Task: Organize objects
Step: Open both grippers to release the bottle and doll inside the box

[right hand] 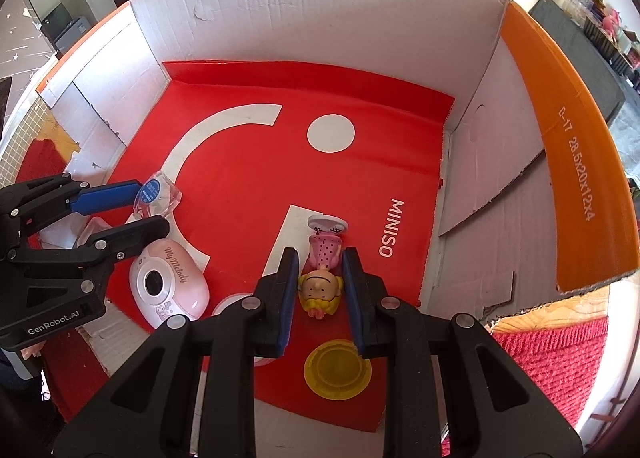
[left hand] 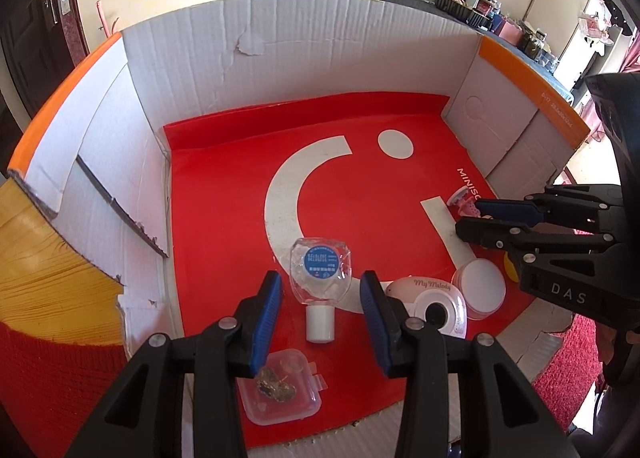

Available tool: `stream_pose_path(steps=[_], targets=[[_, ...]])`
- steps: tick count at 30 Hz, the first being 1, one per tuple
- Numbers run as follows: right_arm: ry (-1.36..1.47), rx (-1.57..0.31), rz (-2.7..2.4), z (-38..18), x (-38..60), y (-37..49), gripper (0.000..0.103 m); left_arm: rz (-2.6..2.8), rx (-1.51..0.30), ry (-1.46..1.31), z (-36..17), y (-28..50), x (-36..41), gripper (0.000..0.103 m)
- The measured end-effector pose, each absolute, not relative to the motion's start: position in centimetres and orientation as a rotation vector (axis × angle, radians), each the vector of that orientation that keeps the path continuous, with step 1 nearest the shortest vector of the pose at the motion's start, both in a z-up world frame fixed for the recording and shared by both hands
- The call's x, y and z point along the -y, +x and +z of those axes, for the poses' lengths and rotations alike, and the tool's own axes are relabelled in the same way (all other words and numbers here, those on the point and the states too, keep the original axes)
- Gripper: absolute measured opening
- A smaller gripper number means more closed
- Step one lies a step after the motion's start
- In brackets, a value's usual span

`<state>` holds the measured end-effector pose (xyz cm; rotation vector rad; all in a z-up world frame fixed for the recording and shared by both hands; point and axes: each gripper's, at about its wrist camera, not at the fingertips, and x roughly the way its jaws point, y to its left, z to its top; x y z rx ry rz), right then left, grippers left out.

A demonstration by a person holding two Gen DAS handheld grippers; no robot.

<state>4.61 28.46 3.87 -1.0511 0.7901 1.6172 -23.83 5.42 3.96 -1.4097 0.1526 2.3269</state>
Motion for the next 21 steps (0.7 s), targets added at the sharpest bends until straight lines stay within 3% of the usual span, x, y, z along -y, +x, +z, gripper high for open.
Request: stream_pose_path(steps=[21], targets=[[-1.046, -0.799, 1.611, 4.4, -27.9, 6.9, 0.022, 2.32, -0.135, -1.405, 4.4, -23.4, -5.3, 0.043]])
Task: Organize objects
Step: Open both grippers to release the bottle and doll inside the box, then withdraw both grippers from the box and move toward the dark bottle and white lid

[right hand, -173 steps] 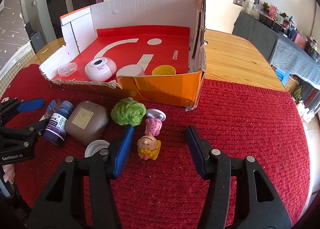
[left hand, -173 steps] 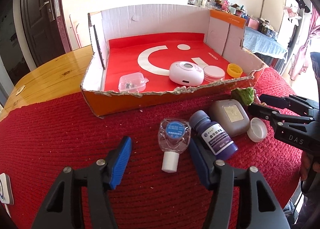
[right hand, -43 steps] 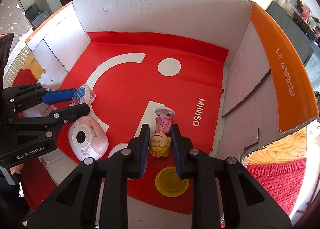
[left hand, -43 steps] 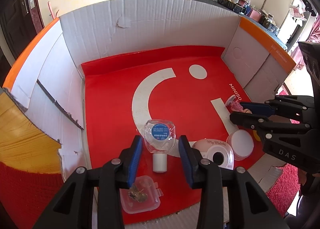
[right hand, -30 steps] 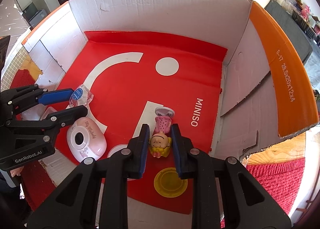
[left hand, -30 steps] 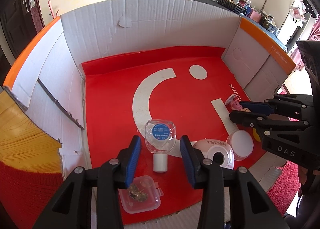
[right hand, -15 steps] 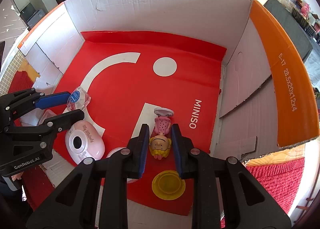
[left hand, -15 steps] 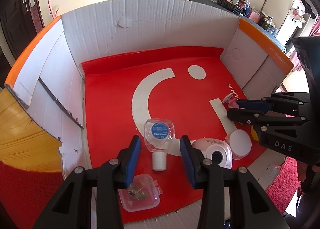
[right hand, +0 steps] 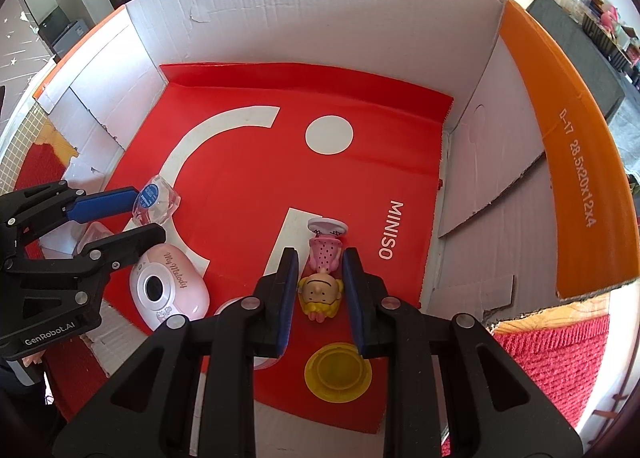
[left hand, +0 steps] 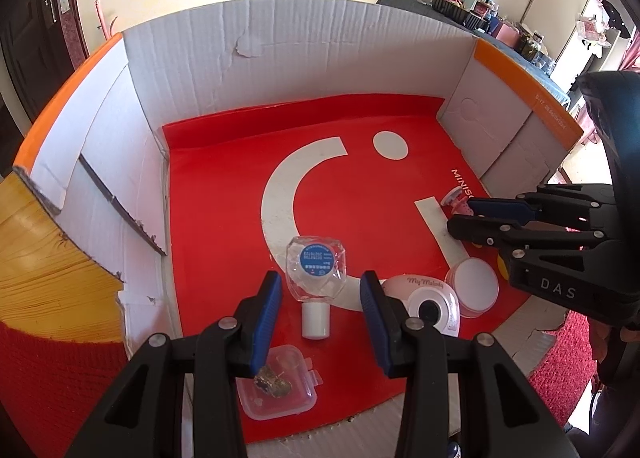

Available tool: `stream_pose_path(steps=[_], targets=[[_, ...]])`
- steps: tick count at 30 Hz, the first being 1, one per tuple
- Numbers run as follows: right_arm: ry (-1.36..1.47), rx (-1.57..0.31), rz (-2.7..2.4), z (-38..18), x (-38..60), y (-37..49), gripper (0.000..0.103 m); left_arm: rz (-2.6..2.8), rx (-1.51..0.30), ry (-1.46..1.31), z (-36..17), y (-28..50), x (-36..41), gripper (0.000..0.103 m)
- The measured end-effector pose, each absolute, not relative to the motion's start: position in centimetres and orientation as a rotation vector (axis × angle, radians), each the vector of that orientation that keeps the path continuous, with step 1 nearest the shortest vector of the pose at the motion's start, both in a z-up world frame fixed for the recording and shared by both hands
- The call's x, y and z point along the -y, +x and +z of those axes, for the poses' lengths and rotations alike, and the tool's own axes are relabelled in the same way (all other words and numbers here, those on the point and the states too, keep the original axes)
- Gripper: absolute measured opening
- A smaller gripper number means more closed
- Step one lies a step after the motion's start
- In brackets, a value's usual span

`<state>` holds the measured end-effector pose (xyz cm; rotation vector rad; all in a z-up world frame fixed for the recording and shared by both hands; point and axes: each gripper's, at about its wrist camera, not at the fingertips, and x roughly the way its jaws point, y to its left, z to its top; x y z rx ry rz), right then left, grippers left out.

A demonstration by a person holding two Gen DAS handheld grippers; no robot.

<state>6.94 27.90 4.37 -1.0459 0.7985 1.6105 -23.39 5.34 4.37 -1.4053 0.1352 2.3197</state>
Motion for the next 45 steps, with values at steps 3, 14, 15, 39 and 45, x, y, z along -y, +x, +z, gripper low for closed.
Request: stream_pose_path(steps=[3, 14, 15, 39, 45], targets=[[-1.047, -0.798, 1.609, 4.5, -27.8, 7.6, 0.022, 2.32, -0.134, -1.402, 4.5, -23.3, -5.3, 0.043], [-1.038, -0.783, 1.614, 5.3, -26.9, 9.2, 0.041, 2.319, -0.122, -1.394, 4.8, -23.2, -5.4, 0.043], [-1.036, -0.78, 1.625, 5.5, -26.7, 9.3, 0.046, 2.32, -0.121, -1.394, 4.8, -23.2, -5.4, 0.043], [-0.853, -0.594, 1.748, 12.8, -19.9, 3.8, 0.076, 2.458, -0.057, -1.175, 9.8, -17.5, -3.8, 0.072], [-0.753, -0.535, 1.765, 14.1, -16.6, 4.0, 0.083, 2.508, -0.034, -1.104, 10.9, -14.4, -3.0, 0.08]])
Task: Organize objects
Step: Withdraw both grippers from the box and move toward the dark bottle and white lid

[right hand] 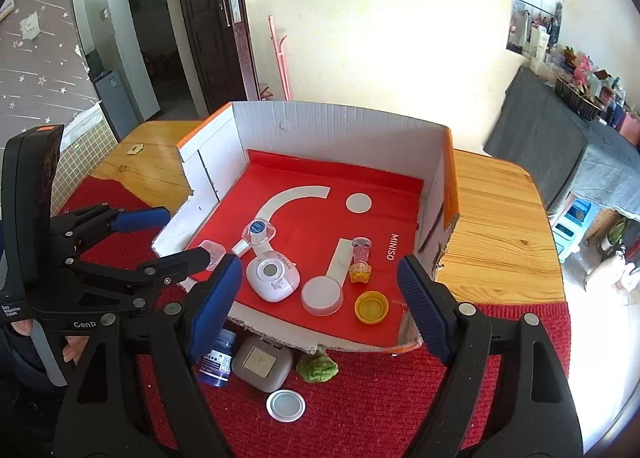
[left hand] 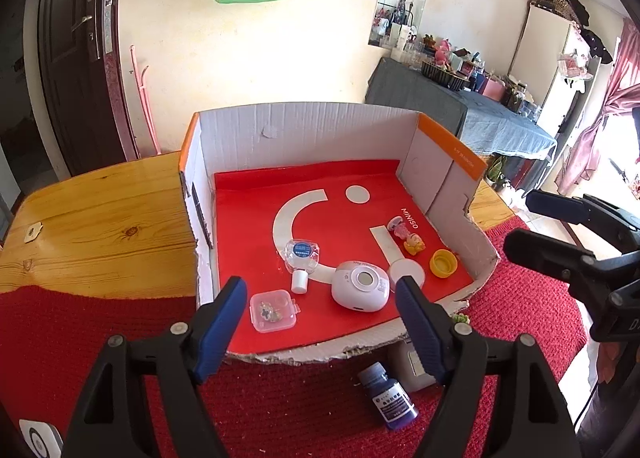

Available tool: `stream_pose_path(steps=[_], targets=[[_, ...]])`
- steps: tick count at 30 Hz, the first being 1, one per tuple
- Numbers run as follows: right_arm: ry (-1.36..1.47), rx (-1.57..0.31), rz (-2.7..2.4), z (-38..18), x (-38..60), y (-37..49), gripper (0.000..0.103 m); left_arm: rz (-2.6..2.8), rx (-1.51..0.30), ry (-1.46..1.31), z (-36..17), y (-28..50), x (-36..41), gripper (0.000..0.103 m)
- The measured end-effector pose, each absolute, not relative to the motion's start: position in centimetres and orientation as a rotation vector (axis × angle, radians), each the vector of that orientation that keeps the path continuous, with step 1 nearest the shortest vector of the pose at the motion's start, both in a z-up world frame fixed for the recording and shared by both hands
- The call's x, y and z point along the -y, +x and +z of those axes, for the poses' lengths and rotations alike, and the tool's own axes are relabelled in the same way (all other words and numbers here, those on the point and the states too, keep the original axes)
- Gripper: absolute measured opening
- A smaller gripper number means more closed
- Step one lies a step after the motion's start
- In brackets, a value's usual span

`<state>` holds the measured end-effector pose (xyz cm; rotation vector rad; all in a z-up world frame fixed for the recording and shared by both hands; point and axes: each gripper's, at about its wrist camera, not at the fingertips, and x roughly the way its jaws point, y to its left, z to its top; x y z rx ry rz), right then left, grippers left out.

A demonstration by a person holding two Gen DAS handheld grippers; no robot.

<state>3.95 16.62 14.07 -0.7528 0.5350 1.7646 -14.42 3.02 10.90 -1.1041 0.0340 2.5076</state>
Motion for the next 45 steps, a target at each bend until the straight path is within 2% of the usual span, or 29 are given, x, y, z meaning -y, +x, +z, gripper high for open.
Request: stream_pose_path(steps=[8, 12, 22, 30, 45], targets=[[-0.67, -0.431, 1.765, 13.5, -11.1, 4.8, 0.089, 2.607, -0.048, -1.028, 10.1, -9.7, -2.8, 0.096], [-0.62, -0.395, 1.763, 12.3, -8.8, 5.1, 0.094, 2.618, -0.02, -1.029, 8.7, -8.0, -2.7, 0.096], [-0.553, -0.446, 1.761, 7.1, -6.7, 5.7, 0.094, 2.637, 0.047, -1.092, 4.5, -5.8, -2.3, 0.096], [-0.595, -0.512, 1.745, 4.3, -7.5, 5.6, 0.094, 2.618, 0.018, -1.117, 3.7, -5.6, -2.8, 0.096], [-0.618, -0.558, 1.731, 3.3, -8.5, 7.0, 0.094, 2.519, -0.092, -1.269, 1.9, -8.1, -5.7, 0.096]])
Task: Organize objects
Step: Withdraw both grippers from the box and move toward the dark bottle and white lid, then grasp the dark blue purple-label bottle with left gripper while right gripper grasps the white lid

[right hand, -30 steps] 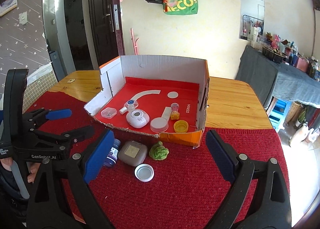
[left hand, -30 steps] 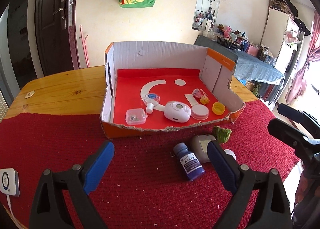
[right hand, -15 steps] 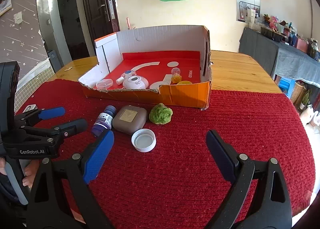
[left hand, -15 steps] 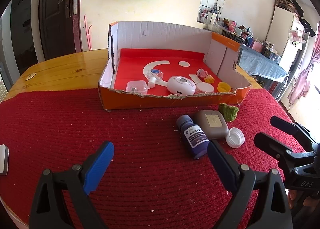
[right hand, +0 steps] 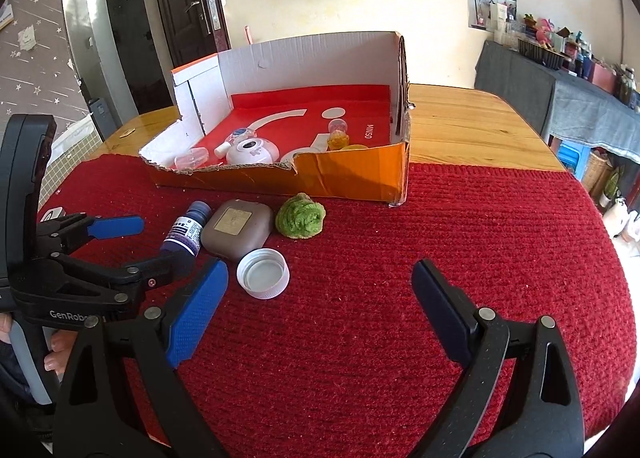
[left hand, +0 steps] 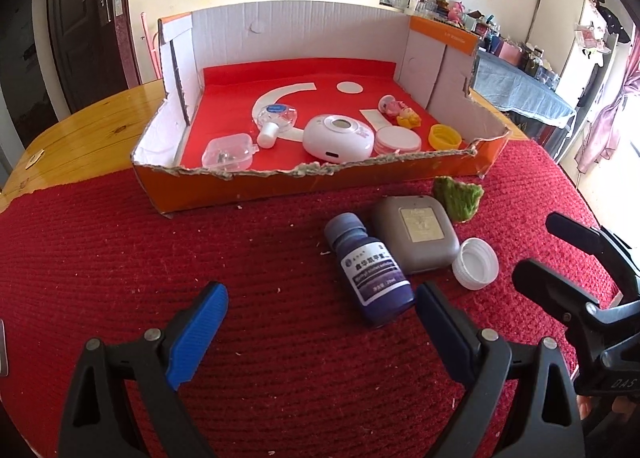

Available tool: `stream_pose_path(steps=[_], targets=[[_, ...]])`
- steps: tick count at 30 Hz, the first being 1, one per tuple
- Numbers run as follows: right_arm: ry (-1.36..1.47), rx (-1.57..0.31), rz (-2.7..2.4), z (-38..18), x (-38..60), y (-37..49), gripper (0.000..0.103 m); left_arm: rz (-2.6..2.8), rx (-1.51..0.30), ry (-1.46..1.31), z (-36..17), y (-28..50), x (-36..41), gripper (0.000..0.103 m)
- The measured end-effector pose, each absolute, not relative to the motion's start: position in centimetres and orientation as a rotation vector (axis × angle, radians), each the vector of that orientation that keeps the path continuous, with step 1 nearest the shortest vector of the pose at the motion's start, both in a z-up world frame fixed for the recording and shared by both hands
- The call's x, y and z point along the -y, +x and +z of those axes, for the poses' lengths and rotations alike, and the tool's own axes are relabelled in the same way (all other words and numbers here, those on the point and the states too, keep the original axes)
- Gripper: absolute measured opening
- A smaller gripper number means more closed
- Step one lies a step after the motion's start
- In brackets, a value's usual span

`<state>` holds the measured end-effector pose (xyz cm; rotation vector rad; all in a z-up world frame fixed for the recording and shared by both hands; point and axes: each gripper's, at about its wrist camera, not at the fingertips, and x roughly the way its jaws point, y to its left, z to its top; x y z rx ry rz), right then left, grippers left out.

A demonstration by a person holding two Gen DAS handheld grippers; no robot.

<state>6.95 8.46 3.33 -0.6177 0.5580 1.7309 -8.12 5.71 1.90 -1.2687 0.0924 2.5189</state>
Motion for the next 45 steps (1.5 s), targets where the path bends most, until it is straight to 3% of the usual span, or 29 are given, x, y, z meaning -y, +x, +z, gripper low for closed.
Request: stream_pose_path(steps=[18, 27, 32, 34, 36, 38, 45], targets=[[-0.784, -0.584, 1.69, 1.2, -10.7, 5.1, 0.094, 2.546, -0.108, -1.258, 2.0, -8.9, -3.6, 0.096], [-0.815, -0.544, 1.696, 1.0, -10.8, 4.5, 0.092, 2.528, -0.176, -1.228, 1.6, -8.9, -5.0, 0.082], [-0.842, -0.501, 1.714, 0.9, -10.7, 3.6, 0.074, 2.511, -0.18, -1.2, 1.6, -8.9, -5.4, 0.069], [-0.839, -0.498, 1.729, 1.0, -10.7, 3.4, 0.064, 2.498, -0.174, -1.176, 1.7, -8.8, -5.5, 0.057], [-0.836, -0.496, 1.757, 1.0, -10.6, 3.3, 0.045, 2.468, -0.161, -1.16, 1.8, -8.6, -5.5, 0.03], [-0.828, -0.502, 1.799, 1.1, -10.4, 3.1, 0.031, 2.441, -0.139, -1.162, 2.0, -8.5, -5.5, 0.029], [-0.784, -0.51, 1.848, 2.4, -9.6, 3.1, 0.031, 2.441, -0.109, -1.148, 2.9, -7.9, -5.0, 0.029]])
